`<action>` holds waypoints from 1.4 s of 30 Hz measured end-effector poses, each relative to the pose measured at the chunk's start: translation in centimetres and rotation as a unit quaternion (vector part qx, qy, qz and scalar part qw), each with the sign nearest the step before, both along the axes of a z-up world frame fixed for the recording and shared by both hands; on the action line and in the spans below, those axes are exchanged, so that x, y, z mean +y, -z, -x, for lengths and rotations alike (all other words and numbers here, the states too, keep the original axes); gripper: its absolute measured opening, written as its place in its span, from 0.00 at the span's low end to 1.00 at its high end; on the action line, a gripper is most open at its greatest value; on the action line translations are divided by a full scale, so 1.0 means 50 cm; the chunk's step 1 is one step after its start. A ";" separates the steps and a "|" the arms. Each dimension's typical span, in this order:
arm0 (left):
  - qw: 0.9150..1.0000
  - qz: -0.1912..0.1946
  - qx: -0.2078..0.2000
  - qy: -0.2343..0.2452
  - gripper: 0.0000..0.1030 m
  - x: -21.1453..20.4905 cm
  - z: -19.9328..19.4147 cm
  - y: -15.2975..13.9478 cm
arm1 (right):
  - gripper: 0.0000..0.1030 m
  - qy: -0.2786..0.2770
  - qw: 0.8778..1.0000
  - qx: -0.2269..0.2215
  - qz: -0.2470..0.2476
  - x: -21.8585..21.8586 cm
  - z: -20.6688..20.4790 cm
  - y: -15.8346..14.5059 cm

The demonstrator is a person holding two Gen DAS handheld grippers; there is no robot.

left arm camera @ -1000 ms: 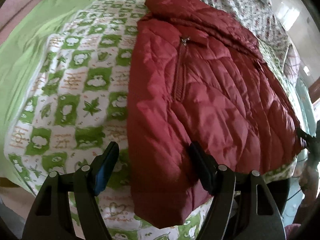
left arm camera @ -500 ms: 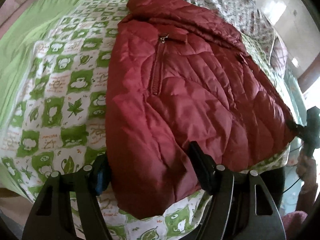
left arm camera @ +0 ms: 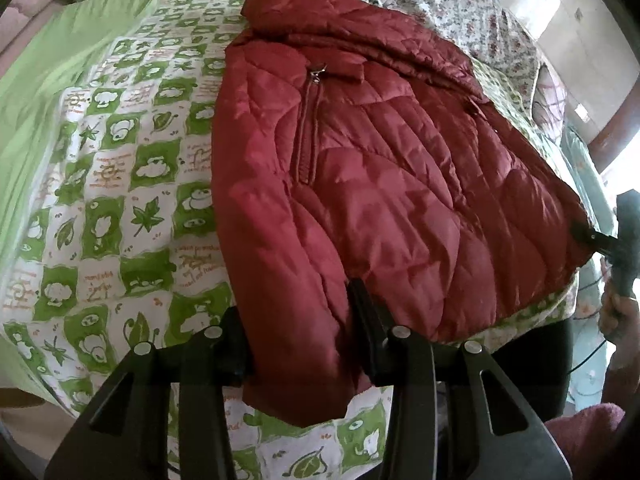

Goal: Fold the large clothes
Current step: 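Lift the hem with both grippers and fold it toward the collar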

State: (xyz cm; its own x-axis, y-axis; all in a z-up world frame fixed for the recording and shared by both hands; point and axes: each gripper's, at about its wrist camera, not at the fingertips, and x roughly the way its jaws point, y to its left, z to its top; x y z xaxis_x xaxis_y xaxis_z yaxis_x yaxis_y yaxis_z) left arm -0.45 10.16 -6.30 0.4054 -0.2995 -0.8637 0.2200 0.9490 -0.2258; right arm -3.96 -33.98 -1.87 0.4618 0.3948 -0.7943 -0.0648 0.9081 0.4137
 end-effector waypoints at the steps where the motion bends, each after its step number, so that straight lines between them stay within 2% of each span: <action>1: 1.000 -0.003 -0.004 0.000 0.28 -0.002 0.002 -0.003 | 0.42 0.001 1.000 0.001 0.001 -0.003 0.002 0.002; 3: 1.000 0.003 -0.019 0.002 0.20 -0.004 0.004 -0.022 | 0.32 0.003 1.000 -0.004 0.003 -0.005 0.002 -0.005; 6: 0.998 0.014 -0.054 0.003 0.17 -0.006 0.006 -0.069 | 0.28 0.000 0.999 -0.035 -0.011 -0.001 0.000 -0.045; 11: 0.993 0.016 -0.116 -0.001 0.17 -0.011 0.009 -0.138 | 0.26 -0.011 0.996 -0.086 -0.025 0.014 -0.014 -0.111; 16: 0.990 0.020 -0.140 -0.017 0.17 -0.003 -0.016 -0.174 | 0.25 -0.001 0.993 -0.108 -0.044 0.005 -0.043 -0.137; 22: 0.983 0.034 -0.177 -0.032 0.17 -0.001 -0.089 -0.231 | 0.24 0.026 0.988 -0.139 -0.065 -0.018 -0.102 -0.168; 27: 0.980 0.034 -0.192 -0.043 0.17 -0.015 -0.169 -0.266 | 0.24 0.046 0.984 -0.156 -0.078 -0.034 -0.177 -0.183; 35: 0.978 0.036 -0.190 -0.073 0.18 -0.031 -0.290 -0.287 | 0.24 0.070 0.980 -0.166 -0.089 -0.045 -0.310 -0.194; 42: 0.977 0.024 -0.193 -0.083 0.18 -0.056 -0.418 -0.297 | 0.25 0.108 0.973 -0.164 -0.117 -0.062 -0.434 -0.179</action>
